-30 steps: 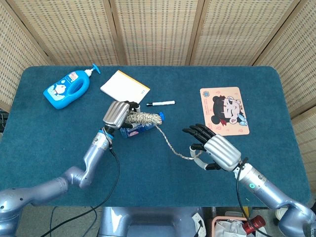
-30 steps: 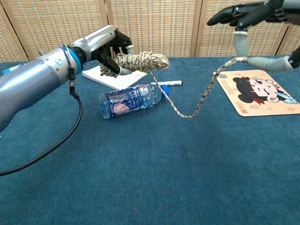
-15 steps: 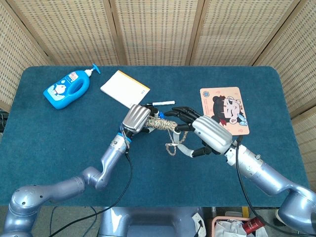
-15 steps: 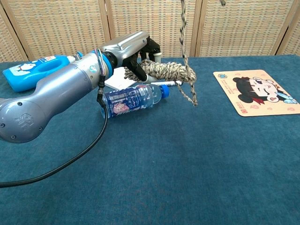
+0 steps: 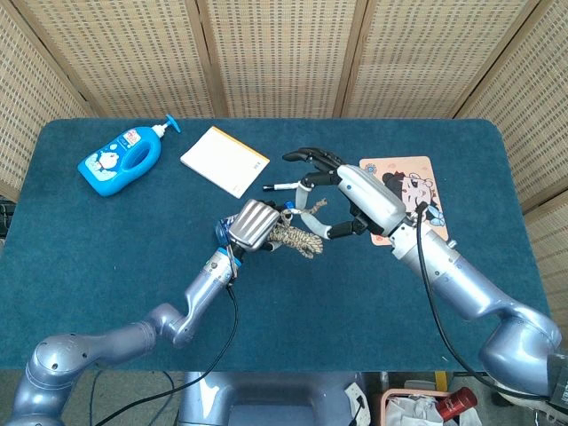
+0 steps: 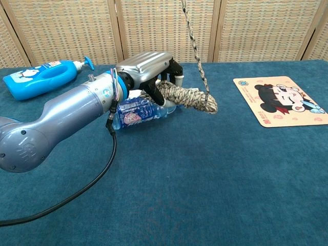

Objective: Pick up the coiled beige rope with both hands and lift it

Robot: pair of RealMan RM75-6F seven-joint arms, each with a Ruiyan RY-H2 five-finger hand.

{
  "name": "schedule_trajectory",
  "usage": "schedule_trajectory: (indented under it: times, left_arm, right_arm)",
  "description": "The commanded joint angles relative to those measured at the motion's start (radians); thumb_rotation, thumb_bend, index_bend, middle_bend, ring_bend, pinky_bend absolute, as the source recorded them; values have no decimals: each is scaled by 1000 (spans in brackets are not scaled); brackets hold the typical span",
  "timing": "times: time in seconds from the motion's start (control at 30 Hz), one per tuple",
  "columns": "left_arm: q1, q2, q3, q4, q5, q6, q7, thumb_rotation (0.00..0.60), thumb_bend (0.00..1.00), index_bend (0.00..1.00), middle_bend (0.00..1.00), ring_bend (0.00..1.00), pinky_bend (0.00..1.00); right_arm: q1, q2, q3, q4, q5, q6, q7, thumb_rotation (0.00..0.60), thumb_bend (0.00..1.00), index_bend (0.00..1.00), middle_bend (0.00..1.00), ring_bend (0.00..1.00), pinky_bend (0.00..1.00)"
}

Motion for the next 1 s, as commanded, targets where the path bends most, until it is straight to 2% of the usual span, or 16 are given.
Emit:
schedule_trajectory:
  times: [0.03,0.23,0.5,0.73,0.8,1.0]
  left_arm:
    - [-4,8,43,17,57,1,-49,600,642,646,561,495,582]
    - [0,44,101,1,136,15,-145,600,641,649,561,495,582]
    - [20,129,164,-68,218,44,-327,600,641,648,561,495,582]
    - [32,203,199,-127,271,79,-485,600,668,648,561,495,582]
    - [36,226,208,-146,288,97,-508,600,667,649,562,495,582]
    - [50,266,215,-196,311,141,-564,600,667,649,562,495,582]
  right_arm:
    - [43,-29,41,35,108,-48,-26,600,495,731,115,0,0]
    - [78,-91,62,118,263,-81,-61,600,495,731,116,0,0]
    - [86,-145,64,225,407,-139,-79,600,495,731,120,0,0]
    - [80,-194,45,336,473,-196,-95,600,495,731,121,0,0]
    - [82,-215,27,386,494,-221,-113,600,495,731,122,0,0]
    - [74,-269,19,468,551,-286,-102,600,495,731,123,0,0]
